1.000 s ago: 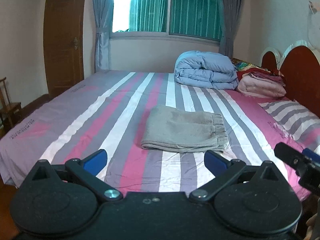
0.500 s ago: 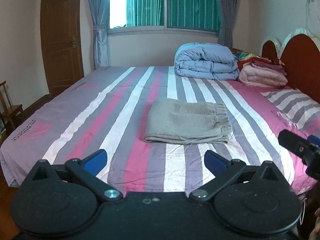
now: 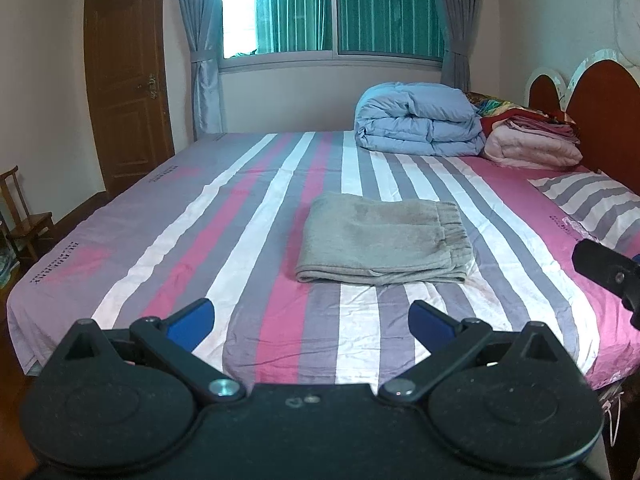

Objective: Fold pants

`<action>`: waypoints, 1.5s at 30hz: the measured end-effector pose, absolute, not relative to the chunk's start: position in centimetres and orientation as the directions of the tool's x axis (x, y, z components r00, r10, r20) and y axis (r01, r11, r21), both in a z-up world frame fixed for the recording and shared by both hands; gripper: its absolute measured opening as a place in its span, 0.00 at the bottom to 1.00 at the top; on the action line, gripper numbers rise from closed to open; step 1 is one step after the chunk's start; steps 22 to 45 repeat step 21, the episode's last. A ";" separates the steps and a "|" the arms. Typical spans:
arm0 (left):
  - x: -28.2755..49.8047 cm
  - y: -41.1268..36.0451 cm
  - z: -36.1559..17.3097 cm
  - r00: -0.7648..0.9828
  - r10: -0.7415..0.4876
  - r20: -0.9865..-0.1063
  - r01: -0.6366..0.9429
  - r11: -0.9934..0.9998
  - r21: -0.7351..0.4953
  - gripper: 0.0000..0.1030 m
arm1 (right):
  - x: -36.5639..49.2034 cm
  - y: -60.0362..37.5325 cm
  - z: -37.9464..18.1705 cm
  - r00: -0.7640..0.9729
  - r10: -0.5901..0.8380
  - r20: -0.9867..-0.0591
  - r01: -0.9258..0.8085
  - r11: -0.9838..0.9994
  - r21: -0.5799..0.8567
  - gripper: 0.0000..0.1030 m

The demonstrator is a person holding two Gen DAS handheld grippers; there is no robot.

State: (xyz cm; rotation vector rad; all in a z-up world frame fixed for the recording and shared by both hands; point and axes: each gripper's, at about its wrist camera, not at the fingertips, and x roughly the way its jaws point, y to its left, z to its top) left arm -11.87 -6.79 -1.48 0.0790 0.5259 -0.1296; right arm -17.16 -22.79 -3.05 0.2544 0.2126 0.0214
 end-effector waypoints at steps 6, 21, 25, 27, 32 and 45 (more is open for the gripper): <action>-11.6 -6.7 -1.7 0.850 -0.110 -0.514 0.152 0.988 0.039 0.94 | -17.1 -22.8 -3.1 0.977 0.055 -0.207 -0.002 0.968 0.252 1.00; -10.8 -7.8 -2.3 0.848 -0.153 -0.507 0.199 0.979 0.038 0.94 | -16.6 -23.1 -3.2 0.973 0.059 -0.224 0.003 0.964 0.266 1.00; -10.8 -7.8 -2.3 0.848 -0.153 -0.507 0.199 0.979 0.038 0.94 | -16.6 -23.1 -3.2 0.973 0.059 -0.224 0.003 0.964 0.266 1.00; -10.8 -7.8 -2.3 0.848 -0.153 -0.507 0.199 0.979 0.038 0.94 | -16.6 -23.1 -3.2 0.973 0.059 -0.224 0.003 0.964 0.266 1.00; -10.8 -7.8 -2.3 0.848 -0.153 -0.507 0.199 0.979 0.038 0.94 | -16.6 -23.1 -3.2 0.973 0.059 -0.224 0.003 0.964 0.266 1.00; -10.8 -7.8 -2.3 0.848 -0.153 -0.507 0.199 0.979 0.038 0.94 | -16.6 -23.1 -3.2 0.973 0.059 -0.224 0.003 0.964 0.266 1.00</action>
